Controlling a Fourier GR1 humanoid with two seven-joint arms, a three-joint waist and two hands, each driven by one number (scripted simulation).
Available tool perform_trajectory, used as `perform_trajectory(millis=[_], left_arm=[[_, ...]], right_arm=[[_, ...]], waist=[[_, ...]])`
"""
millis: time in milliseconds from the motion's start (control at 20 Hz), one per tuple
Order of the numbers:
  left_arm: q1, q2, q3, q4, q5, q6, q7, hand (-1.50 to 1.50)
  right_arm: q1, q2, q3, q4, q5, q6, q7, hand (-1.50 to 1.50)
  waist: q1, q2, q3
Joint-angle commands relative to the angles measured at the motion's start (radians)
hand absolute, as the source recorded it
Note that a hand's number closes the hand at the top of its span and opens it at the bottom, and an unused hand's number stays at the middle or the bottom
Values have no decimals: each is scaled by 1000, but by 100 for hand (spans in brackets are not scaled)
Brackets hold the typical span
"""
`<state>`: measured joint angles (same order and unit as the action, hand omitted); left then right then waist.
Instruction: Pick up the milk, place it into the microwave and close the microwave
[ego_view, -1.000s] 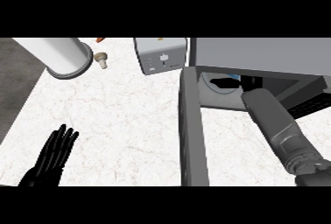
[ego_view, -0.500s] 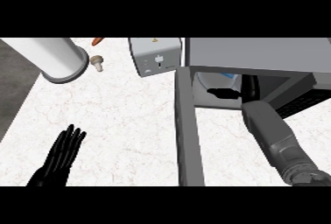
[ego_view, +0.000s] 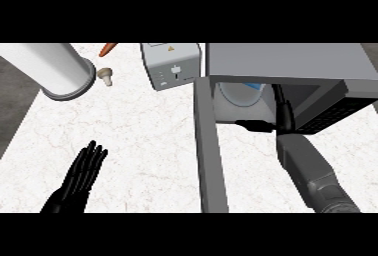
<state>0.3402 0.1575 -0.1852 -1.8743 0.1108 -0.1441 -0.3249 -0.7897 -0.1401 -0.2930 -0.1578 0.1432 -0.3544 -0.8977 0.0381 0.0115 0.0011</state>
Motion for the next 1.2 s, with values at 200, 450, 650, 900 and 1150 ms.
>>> perform_trajectory(millis=[200, 450, 650, 900, 1150], left_arm=[[-58, -31, -1, 68, -31, 23, 8, -150], [-53, -25, -11, -30, -13, 17, 88, -150], [20, -37, -96, -43, -3, -32, 72, -150], [-45, 26, -58, 32, -45, -64, 93, 150], [-108, 27, -124, 99, -157, -60, 110, 150]], right_arm=[[184, 10, 1, -26, -26, 192, -146, -150], [271, 8, -2, -98, -65, 336, -186, -150], [308, -14, -11, -156, -111, 493, -150, -150], [469, 65, 34, -329, -130, 519, -180, -150], [573, 15, 52, -546, -183, 600, -70, -150]], waist=[[-30, -7, 0], [-43, -14, -1], [-52, -20, -2], [-62, -21, -3], [-66, -20, -3]])
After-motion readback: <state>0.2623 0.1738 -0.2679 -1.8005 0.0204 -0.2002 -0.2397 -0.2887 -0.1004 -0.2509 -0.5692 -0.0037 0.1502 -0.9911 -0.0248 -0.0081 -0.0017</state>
